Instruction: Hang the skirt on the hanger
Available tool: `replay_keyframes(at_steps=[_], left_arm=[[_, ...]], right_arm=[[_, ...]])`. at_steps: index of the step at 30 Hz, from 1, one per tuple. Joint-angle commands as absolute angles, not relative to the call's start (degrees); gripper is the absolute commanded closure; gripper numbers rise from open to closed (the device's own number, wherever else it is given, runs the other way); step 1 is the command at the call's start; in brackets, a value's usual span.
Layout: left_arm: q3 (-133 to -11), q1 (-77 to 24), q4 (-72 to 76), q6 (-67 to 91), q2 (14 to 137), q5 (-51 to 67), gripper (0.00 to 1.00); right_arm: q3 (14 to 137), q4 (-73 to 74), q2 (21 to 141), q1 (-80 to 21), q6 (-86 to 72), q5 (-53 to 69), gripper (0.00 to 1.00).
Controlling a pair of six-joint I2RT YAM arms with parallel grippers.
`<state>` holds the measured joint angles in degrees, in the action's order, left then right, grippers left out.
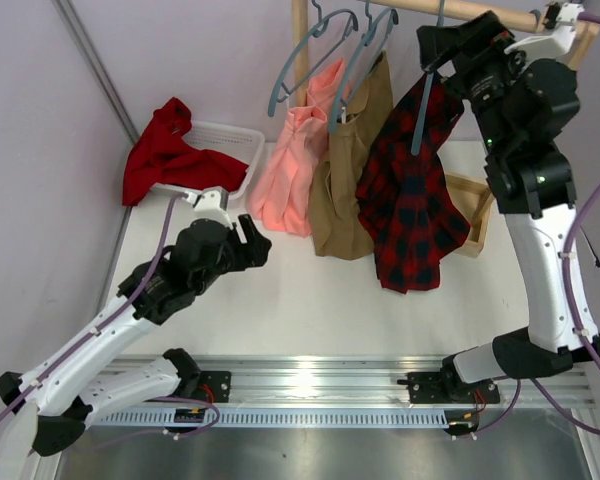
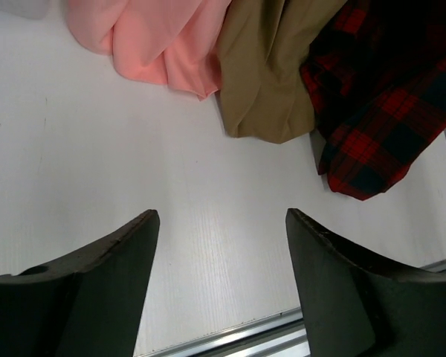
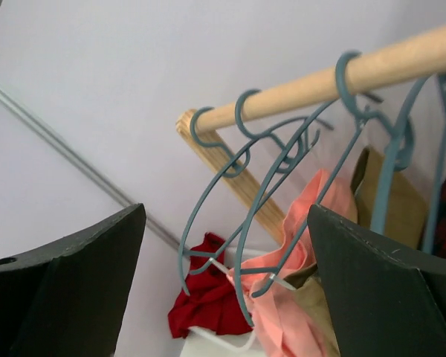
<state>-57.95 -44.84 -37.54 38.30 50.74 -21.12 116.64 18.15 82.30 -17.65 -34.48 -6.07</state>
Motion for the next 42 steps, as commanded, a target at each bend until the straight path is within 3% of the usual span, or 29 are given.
replay_keyframes(at_steps=[1,6,17,20,23,25,28,31,36,42], left_arm=[[-63.45,-44.38,-38.66,34.03,50.71,-20.57,0.24],[-69.16,-43.25,-37.97,27.18,53.43,-18.11,0.15],[-76.11,-36.39,-36.12,23.38,60.82,-6.94,0.13],[-75.94,-32.98,-36.3,22.59,60.82,-6.95,0.11],[-76.29,-25.09,-35.78,23.64,60.82,0.33,0.12],[-76.38,-21.2,-35.6,23.99,60.82,3.34,0.11],[-76.55,-17.25,-35.86,23.91,60.47,4.21,0.1],[-75.76,-12.24,-35.86,24.17,60.29,7.89,0.01],[-75.5,-6.25,-36.13,25.75,59.5,9.49,0.01],[-72.43,-5.54,-35.51,24.96,55.47,5.46,0.01]], right_arm=[[122.86,30.57,82.18,-17.93,-26.99,-11.16,0.02],[127.08,41.72,82.27,-17.93,-18.65,-13.62,0.01],[124.98,51.77,75.77,-16.35,-11.87,-20.21,0.01],[125.59,52.64,74.45,-15.12,-10.99,-15.68,0.01],[124.72,53.52,73.04,-14.5,-10.9,-9.51,0.01],[121.65,53.88,71.72,-14.41,-10.9,-4.14,0.0],[116.2,54.05,69.45,-14.41,-10.99,-6.93,0.01],[113.91,54.05,67.86,-14.33,-9.85,-9.41,0.01],[106.11,47.65,63.2,-14.41,-9.49,5.16,0.01],[81.08,30.62,47.75,-14.85,-13.0,9.31,0.01]])
